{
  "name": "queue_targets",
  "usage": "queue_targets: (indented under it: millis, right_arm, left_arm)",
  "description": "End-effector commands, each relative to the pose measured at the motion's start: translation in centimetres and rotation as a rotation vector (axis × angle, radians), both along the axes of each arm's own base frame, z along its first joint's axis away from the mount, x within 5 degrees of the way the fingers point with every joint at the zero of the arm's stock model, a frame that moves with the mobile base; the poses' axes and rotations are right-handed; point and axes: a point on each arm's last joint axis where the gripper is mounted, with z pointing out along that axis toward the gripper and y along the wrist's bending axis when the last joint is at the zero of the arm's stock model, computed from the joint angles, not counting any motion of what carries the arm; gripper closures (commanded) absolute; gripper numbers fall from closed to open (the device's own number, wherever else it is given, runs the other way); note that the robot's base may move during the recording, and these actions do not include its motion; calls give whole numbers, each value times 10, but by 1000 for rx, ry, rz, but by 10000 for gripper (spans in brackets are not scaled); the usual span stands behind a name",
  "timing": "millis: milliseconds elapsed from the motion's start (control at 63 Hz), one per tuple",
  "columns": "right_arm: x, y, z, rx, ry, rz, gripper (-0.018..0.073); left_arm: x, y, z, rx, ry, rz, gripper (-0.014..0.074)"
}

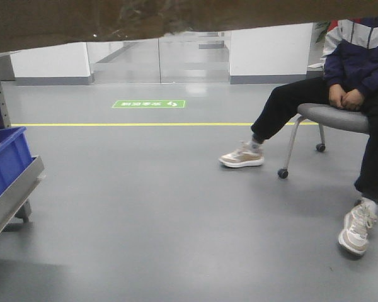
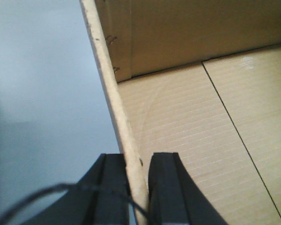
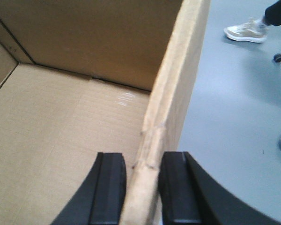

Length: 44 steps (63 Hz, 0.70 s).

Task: Grab carton from right shelf to conveyor
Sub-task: 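Hold the carton with both grippers while the base turns away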

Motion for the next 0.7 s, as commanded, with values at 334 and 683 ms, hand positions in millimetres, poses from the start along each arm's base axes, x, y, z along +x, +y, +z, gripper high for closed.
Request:
queue_targets:
  millis: [334,683]
  right_arm:
    - [-5,-1,10,19,-72,18,629]
    - [-5,-1,10,19,-72,18,629]
  left_arm:
    - [-3,1,5,13,-38,-8,604]
    - [-3,1,5,13,-38,-8,604]
